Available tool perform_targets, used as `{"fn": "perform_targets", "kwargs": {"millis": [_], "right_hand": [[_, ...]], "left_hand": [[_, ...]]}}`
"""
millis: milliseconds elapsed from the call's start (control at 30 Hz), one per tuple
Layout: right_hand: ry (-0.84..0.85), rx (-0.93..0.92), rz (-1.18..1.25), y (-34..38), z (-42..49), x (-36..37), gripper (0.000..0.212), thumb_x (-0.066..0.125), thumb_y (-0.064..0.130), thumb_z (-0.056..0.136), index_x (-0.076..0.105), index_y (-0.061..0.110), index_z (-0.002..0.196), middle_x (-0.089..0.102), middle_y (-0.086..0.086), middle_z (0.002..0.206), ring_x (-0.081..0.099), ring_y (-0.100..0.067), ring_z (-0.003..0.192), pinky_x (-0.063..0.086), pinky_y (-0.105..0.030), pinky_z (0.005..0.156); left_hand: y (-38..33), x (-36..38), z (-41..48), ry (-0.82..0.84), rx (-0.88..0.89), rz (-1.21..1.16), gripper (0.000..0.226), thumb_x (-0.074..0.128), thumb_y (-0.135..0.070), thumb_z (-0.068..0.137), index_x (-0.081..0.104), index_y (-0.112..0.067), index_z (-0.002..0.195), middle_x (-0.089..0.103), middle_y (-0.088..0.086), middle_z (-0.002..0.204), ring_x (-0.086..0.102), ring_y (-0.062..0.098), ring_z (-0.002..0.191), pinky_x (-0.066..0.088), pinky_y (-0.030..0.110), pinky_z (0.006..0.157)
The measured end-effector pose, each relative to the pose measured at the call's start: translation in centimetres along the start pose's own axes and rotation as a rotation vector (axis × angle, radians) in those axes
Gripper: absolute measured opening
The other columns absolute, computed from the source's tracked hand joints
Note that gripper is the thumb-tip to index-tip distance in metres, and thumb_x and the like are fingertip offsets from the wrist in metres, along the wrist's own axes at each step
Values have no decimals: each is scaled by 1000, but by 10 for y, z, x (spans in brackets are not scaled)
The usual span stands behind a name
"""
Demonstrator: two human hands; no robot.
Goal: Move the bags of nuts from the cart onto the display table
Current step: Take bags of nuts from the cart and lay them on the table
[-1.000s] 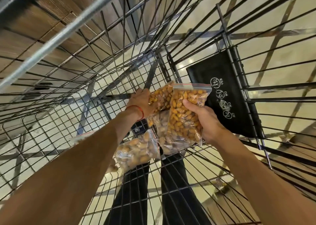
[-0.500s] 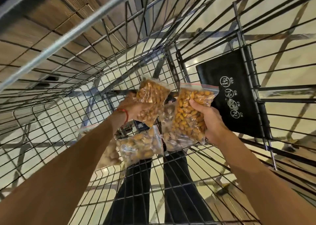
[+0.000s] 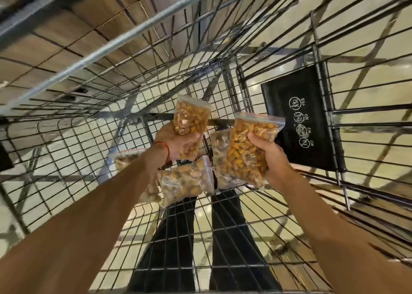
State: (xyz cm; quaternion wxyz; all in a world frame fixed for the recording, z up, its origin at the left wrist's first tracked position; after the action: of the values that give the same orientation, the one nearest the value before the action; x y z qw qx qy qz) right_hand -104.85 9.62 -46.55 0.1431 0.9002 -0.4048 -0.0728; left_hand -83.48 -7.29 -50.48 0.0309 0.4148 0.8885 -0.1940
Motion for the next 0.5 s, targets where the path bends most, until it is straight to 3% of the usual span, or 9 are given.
{"fn": "perform_targets", "kwargs": {"millis": [100, 167, 200, 267, 333, 367, 433, 500], "right_hand": [[58, 6, 43, 2, -26, 11, 55, 87, 30, 81, 69, 17, 132, 79, -10, 121, 77, -33, 111, 59, -56, 96], [113, 5, 34, 5, -48, 21, 43, 77, 29, 91, 69, 16, 132, 79, -12, 123, 76, -33, 112, 57, -57, 99], [130, 5, 35, 6, -59, 24, 44, 75, 30, 92, 68, 15, 133, 78, -13, 125, 75, -34, 115, 56, -59, 101], [135, 5, 58, 7, -84, 30, 42, 71, 32, 95, 68, 13, 133, 76, -15, 127, 74, -37, 116, 55, -61, 103], [146, -11, 84, 9, -109, 35, 35, 65, 34, 101, 71, 12, 128, 76, -17, 128, 74, -38, 115, 56, -60, 100], [164, -15, 90, 10, -122, 39, 37, 63, 37, 102, 74, 10, 124, 75, -19, 128, 73, -40, 116, 56, -60, 101], [192, -37, 129, 11, -149, 43, 46, 65, 41, 98, 74, 6, 127, 74, -21, 128, 70, -43, 120, 52, -63, 106], [219, -64, 156, 10, -173, 43, 65, 75, 46, 89, 66, 4, 138, 70, -23, 135, 65, -45, 128, 46, -66, 112]], "left_hand": [[1, -12, -30, 52, 71, -90, 39, 84, -33, 83, 68, -24, 117, 73, -8, 104, 69, 17, 107, 56, 30, 83], [1, -22, -61, 82, 76, -149, 18, 74, -31, 92, 56, -32, 94, 69, -17, 75, 65, 5, 83, 51, 17, 62], [-4, -24, -83, 127, 95, -191, 27, 71, -31, 95, 45, -39, 89, 65, -23, 64, 60, -1, 72, 49, 14, 58], [0, -33, -111, 160, 131, -265, 32, 70, -31, 97, 42, -44, 105, 64, -23, 76, 58, -5, 73, 50, 21, 77], [7, -44, -134, 165, 135, -292, 28, 76, -33, 92, 58, -30, 113, 67, -18, 103, 66, -4, 91, 48, 25, 92], [9, -49, -146, 144, 159, -302, 38, 80, -31, 90, 62, -16, 120, 70, -14, 110, 71, -2, 95, 54, 23, 88], [15, -58, -171, 113, 214, -345, 44, 81, -26, 88, 64, -18, 128, 75, -10, 109, 73, -5, 92, 58, 17, 74], [18, -62, -198, 102, 253, -368, 55, 85, -41, 83, 64, -26, 131, 76, -7, 119, 73, 4, 106, 59, 29, 87]]}}
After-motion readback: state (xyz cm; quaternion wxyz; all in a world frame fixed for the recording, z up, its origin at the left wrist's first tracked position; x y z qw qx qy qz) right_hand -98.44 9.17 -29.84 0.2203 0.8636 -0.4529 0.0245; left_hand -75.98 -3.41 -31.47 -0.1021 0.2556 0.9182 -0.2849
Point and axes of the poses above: each hand's wrist, its own z-axis towards the middle knuckle, its own x-axis out of the palm, y = z × x, the point moved 6 cm from there along z, towards the middle knuckle
